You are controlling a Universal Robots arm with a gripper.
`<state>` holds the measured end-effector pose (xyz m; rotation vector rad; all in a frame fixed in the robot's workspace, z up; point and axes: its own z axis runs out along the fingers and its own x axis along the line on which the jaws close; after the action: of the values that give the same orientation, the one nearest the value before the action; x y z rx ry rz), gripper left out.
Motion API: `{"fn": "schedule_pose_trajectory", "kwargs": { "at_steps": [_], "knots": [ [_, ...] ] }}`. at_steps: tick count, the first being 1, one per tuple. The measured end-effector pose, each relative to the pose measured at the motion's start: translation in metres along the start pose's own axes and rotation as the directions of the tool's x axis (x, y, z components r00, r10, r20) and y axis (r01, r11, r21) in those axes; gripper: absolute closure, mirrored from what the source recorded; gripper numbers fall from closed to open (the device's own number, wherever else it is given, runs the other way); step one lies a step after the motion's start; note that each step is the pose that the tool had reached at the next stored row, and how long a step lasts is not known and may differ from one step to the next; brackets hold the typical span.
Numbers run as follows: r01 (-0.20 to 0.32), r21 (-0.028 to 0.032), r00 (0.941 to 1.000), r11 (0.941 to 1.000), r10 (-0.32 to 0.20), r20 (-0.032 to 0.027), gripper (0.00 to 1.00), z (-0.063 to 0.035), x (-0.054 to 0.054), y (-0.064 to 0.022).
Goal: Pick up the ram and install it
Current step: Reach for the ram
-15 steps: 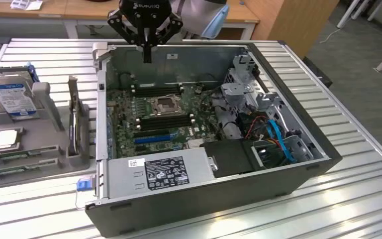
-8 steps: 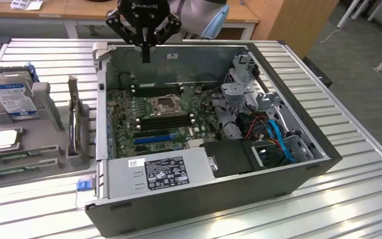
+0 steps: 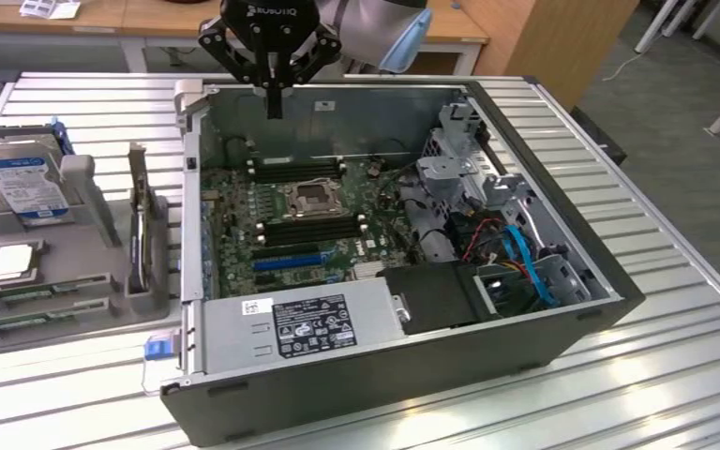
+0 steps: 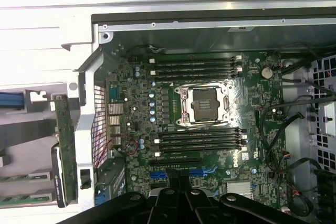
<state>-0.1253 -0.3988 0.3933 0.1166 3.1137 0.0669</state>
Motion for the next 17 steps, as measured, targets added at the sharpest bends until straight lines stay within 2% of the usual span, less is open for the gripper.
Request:
{"fn": "schedule_pose_trajectory", "kwargs": {
  "at_steps": [6,8,17],
  "knots": [
    [0.000,-0.0001,1.0000,1.0000,0.000,0.0001,0.90,0.0000,0.000,0.0000],
    [0.000,0.0001,1.0000,1.0000,0.000,0.0000,0.90,-0.0001,0.003,-0.0003],
    [0.000,0.0001,1.0000,1.0000,0.000,0.0001,0.90,-0.0012,0.044,-0.0033]
  ]
}}
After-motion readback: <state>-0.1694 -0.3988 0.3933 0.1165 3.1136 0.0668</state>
